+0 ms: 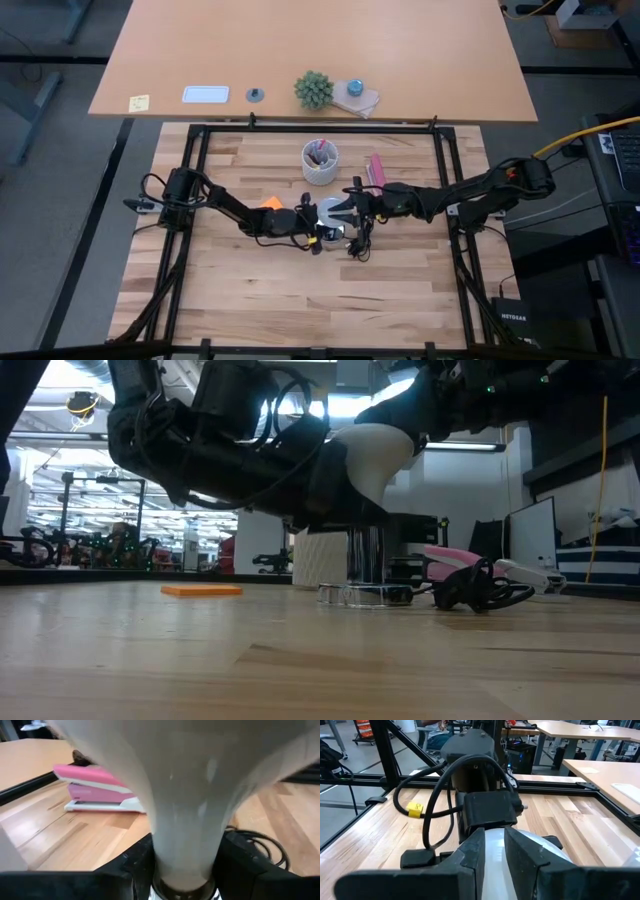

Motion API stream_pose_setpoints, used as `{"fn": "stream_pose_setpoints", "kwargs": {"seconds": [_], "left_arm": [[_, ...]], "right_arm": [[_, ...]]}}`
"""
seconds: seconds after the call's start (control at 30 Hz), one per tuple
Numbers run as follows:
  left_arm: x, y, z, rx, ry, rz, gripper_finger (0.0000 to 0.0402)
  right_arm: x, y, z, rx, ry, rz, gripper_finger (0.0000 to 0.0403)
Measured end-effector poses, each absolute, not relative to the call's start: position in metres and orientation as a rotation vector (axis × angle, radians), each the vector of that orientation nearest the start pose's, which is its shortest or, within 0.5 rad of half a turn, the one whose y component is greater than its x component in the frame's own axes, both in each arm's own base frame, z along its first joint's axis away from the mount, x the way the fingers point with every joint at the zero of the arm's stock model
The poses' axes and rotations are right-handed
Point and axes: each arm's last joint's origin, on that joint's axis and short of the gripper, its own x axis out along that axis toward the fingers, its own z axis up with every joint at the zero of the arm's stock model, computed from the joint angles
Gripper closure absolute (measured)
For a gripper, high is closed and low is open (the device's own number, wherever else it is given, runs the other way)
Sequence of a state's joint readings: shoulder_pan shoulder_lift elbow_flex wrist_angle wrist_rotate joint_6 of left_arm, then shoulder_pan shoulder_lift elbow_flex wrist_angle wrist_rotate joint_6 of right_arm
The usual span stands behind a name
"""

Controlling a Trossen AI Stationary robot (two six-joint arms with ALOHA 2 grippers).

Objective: Screw lightbulb
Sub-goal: Insert the lightbulb into the lamp

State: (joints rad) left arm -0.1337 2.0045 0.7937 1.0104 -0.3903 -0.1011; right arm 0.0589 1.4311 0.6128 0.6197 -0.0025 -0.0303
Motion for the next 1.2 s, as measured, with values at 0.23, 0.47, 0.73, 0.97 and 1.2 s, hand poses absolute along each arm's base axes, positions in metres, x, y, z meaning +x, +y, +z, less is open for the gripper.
{"fn": "stream_pose_setpoints", "kwargs": {"seconds": [0.23,0.47,0.73,0.97,1.2], "left_arm": [[0.3642,-0.0366,0.1149,-0.078,0.198,0.284,0.0229],[0.3641,-0.0365,0.1150,0.001,0.209,0.279,0.0203],[0.3640,-0.0358,0.1148,-0.010,0.209,0.294,0.0196],[0.3635,-0.0351,0.1145,-0.049,0.202,0.343,0.0160],[0.3630,-0.0361,0.1155,-0.029,0.202,0.359,0.0128]], "right_arm": [[0.2887,0.0170,0.2076,-0.035,0.199,0.064,0.0327],[0.2886,0.0171,0.2076,-0.036,0.199,0.065,0.0327],[0.2886,0.0171,0.2074,-0.036,0.199,0.065,0.0327],[0.2887,0.0171,0.2073,-0.036,0.199,0.065,0.0327],[0.2886,0.0171,0.2072,-0.035,0.200,0.065,0.0327]]}}
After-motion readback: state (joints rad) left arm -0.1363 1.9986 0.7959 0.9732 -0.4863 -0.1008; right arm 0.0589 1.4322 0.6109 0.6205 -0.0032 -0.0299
